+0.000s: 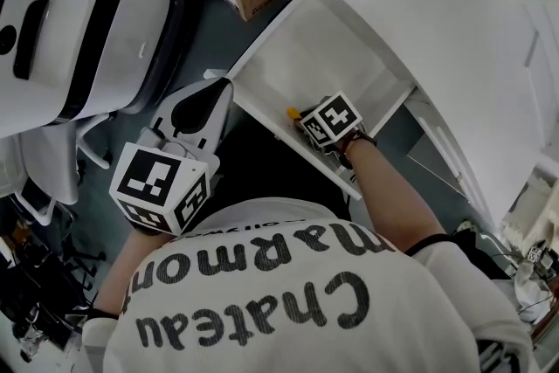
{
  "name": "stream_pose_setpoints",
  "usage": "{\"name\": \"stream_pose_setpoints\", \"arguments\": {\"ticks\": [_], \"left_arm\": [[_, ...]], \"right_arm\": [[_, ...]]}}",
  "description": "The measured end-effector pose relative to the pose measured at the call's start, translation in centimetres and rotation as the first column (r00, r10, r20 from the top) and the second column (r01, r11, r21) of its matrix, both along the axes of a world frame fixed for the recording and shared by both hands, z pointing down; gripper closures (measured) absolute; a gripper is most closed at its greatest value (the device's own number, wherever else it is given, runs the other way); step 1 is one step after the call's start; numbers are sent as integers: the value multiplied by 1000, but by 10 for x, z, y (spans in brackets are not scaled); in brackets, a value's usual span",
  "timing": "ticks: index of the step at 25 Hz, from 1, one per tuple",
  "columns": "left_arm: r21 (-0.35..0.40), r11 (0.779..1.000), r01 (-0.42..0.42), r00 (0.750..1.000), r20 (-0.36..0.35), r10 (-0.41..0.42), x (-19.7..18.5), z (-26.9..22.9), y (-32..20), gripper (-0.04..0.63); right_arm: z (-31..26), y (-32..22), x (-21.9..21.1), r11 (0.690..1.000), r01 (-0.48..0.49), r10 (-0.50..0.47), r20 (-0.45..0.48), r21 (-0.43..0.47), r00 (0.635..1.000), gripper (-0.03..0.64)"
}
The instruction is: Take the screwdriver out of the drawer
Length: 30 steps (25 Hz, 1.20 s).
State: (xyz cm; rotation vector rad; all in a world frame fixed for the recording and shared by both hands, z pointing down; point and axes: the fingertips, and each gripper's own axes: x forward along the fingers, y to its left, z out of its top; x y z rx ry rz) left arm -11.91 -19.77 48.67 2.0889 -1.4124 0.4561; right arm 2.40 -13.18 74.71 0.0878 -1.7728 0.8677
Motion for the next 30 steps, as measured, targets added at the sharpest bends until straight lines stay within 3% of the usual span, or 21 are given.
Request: {"name": "stream_pose_setpoints", "arguments": {"ticks": [6, 17, 30], "left_arm": [[25, 1000, 6, 1000, -6, -6, -1, -14, 3, 572], [84, 996, 2, 1000, -7, -1, -2, -46, 3, 572], [184, 982, -35, 999, -27, 41, -9, -92, -5, 572]], "right_arm": [[-6, -2, 5, 999, -9, 9, -3, 37, 1000, 537], [-47, -16, 4, 985, -136, 130, 61, 105, 990, 537], [-105, -41, 4, 930, -265, 245, 107, 256, 964, 537]]}}
